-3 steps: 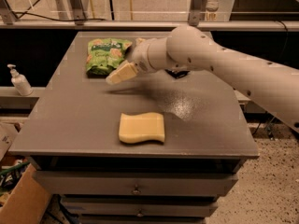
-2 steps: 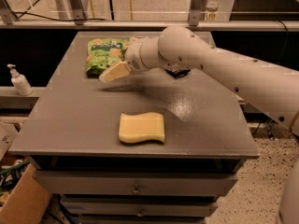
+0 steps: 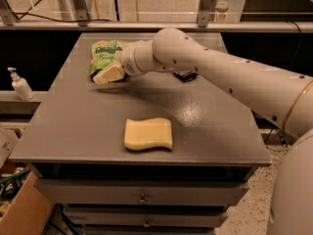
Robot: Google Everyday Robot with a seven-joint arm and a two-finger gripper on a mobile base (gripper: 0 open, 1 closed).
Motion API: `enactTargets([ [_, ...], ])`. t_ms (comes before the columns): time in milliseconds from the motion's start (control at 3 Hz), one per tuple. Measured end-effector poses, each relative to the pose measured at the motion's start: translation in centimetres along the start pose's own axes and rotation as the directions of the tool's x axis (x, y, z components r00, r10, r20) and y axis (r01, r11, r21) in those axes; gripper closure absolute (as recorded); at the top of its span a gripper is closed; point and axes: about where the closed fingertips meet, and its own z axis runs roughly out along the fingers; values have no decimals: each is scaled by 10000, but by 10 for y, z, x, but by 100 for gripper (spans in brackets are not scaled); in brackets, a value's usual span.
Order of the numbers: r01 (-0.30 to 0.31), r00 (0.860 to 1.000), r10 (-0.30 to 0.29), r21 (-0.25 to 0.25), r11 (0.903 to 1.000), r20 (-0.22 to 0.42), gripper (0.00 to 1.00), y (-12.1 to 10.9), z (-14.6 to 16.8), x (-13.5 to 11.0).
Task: Pick green rice chip bag
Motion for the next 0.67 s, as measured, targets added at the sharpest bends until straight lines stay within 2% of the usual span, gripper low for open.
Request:
enactTargets([
  [667, 42, 10000, -42, -89, 10000, -21, 64, 6, 4, -3],
])
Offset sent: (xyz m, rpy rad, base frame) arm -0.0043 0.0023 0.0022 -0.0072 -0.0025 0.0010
